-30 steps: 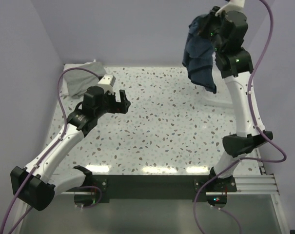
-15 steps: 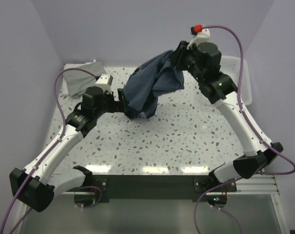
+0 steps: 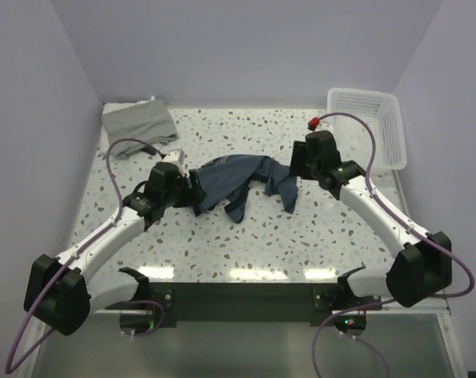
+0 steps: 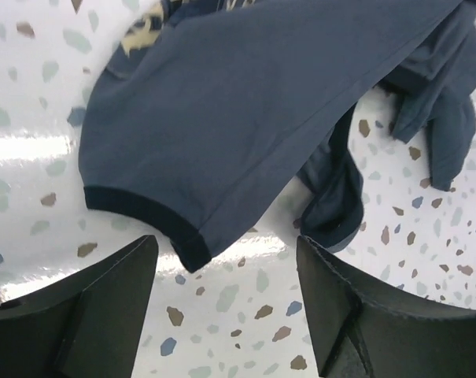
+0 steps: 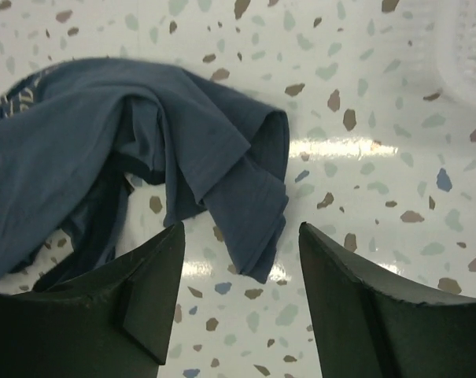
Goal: Fold and stack the tank tops
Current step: Move the tank top to the center of the board, then flatten the tank top out
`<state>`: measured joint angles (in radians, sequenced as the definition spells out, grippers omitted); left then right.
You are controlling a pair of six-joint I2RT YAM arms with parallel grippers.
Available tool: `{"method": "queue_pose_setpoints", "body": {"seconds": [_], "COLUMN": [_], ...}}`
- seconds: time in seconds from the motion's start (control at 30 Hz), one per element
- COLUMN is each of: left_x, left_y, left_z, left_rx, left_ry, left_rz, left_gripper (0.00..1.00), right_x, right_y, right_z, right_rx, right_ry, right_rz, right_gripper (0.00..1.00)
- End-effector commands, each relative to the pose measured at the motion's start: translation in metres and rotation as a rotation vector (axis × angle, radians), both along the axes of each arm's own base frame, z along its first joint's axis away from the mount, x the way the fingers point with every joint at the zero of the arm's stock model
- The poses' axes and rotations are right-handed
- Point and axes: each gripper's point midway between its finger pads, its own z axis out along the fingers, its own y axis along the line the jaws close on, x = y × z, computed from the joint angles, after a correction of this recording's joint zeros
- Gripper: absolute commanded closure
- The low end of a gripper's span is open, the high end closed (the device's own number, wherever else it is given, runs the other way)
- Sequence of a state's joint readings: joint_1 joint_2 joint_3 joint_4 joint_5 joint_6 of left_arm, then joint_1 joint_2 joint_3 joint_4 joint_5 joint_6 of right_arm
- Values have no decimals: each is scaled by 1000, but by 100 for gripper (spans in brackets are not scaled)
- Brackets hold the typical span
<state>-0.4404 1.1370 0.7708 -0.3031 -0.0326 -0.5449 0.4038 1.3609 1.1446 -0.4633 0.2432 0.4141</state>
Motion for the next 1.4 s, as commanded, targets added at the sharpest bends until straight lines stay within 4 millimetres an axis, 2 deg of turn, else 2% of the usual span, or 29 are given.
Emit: {"method": "queue_pose_setpoints", "body": {"seconds": [0.0, 0.03, 0.13, 0.2, 0.3, 0.37, 0.43, 0.47, 0.53, 0.6, 0.67, 0.7, 0.73, 0.77, 0.8, 0.83, 0.9, 0.93, 1.0, 1.03, 1.07, 1.13, 1.17, 1.2, 1.23, 1.27, 1.33, 1.37], "left_x": [-12, -16, -24, -22, -11, 0, 8, 14, 20, 26, 29, 30, 31, 33, 34, 36, 44, 47, 63, 68, 86, 103, 121, 132, 139, 156, 168, 187], "left_y": [-2, -3, -3, -4, -9, -10, -7, -8, -7, -8, -15, -17, -19, -20, -19, -19, -16, -14, -7, -2, 8, 25, 29, 45, 50, 59, 65, 68], "left_z": [-26, -35, -61, -69, -68, -63, -69, -66, -74, -73, -67, -66, -65, -64, -69, -71, -75, -75, -71, -68, -54, -36, -12, 0, 10, 38, 60, 90], "left_rx": [-58, -61, -60, -60, -73, -73, -48, -48, -31, -33, -70, -76, -82, -84, -67, -55, -29, -22, -17, -14, -28, -35, -58, -66, -72, -82, -60, -67], "left_ry": [48, 65, 123, 134, 125, 104, 109, 100, 117, 113, 100, 99, 96, 94, 106, 108, 111, 107, 96, 94, 62, 32, -12, -34, -48, -106, -137, -193], "left_rz": [31, 28, 44, 48, 60, 79, 112, 122, 150, 164, 153, 146, 138, 133, 134, 137, 154, 162, 199, 216, 258, 313, 337, 384, 403, 439, 462, 478], "left_gripper": [26, 27, 27, 19, 12, 11, 11, 13, 17, 21, 26, 29, 32, 33, 36, 38, 53, 66, 80, 93, 100, 100, 100, 100, 100, 100, 100, 100], "right_x": [-21, -31, -44, -48, -50, -45, -39, -38, -31, -28, -21, -19, -15, -13, -10, -8, -7, -6, -4, -7, -9, -14, -16, -15, -21, -25, -31, -33], "right_y": [18, 21, 23, 24, 23, 25, 29, 30, 33, 34, 35, 35, 34, 34, 35, 31, 28, 28, 23, 22, 20, 17, 15, 16, 12, 9, 4, 2], "right_z": [-13, -33, -64, -77, -93, -102, -108, -118, -123, -133, -134, -136, -140, -141, -140, -143, -140, -131, -114, -99, -89, -66, -47, -26, -18, 3, 32, 43], "right_rx": [51, 49, 57, 53, 41, 38, 44, 39, 40, 27, 23, 17, 2, -4, -10, -32, -52, -57, -72, -70, -71, -77, -65, -52, -67, -57, -64, -61], "right_ry": [16, 56, 113, 139, 163, 168, 165, 190, 192, 214, 205, 205, 215, 217, 219, 226, 228, 221, 191, 174, 162, 143, 109, 73, 79, 41, 5, -19], "right_rz": [60, 79, 85, 86, 82, 78, 76, 73, 65, 59, 50, 46, 37, 33, 30, 16, 7, 5, 2, 10, 14, 28, 31, 38, 49, 53, 60, 62], "right_gripper": [38, 41, 42, 42, 42, 41, 40, 40, 40, 41, 42, 44, 56, 64, 79, 87, 100, 100, 100, 100, 100, 100, 100, 100, 100, 100, 100, 100]}}
